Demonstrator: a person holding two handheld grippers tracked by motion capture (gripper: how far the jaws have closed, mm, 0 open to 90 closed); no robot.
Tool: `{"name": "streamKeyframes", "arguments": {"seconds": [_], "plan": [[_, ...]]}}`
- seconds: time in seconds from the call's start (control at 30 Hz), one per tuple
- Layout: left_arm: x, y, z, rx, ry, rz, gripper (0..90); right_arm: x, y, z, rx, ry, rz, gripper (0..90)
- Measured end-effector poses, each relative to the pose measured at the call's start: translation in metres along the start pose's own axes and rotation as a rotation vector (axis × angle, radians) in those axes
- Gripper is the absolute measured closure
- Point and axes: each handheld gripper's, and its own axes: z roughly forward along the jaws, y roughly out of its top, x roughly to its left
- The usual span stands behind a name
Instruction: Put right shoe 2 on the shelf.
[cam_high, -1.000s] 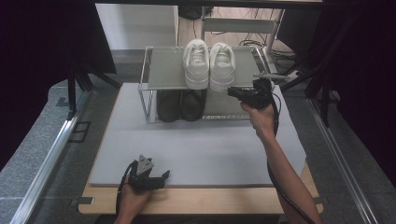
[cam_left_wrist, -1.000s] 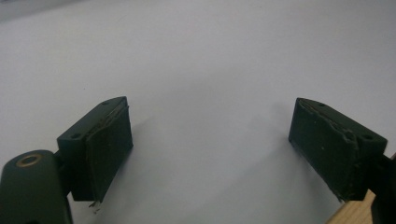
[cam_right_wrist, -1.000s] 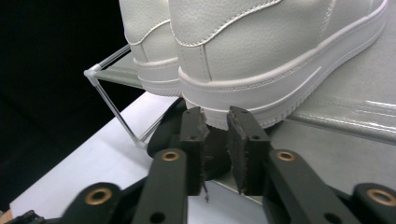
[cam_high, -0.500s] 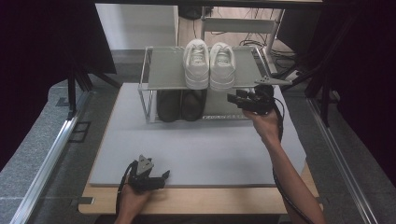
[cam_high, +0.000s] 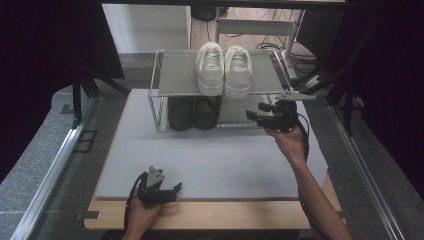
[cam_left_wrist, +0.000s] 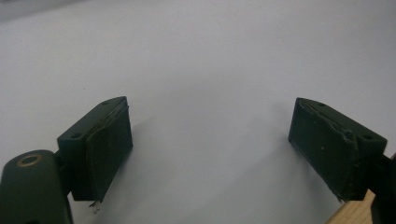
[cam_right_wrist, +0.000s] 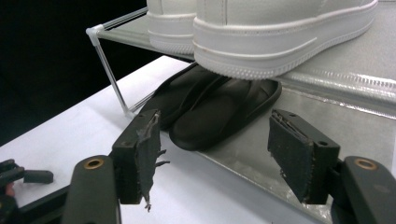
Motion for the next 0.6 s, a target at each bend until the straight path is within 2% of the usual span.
{"name": "streamKeyframes", "arguments": {"seconds": [0.17,0.6], "plan": [[0.0,0.0,0.0,0.0,0.0,0.0,13.3,0.001,-0.008,-0.005,0.01,-0.015,-0.02,31.2],[0.0,0.0,0.0,0.0,0.001,0.0,13.3,0.006,-0.034,-0.008,0.045,-0.015,-0.058,24.5]]}}
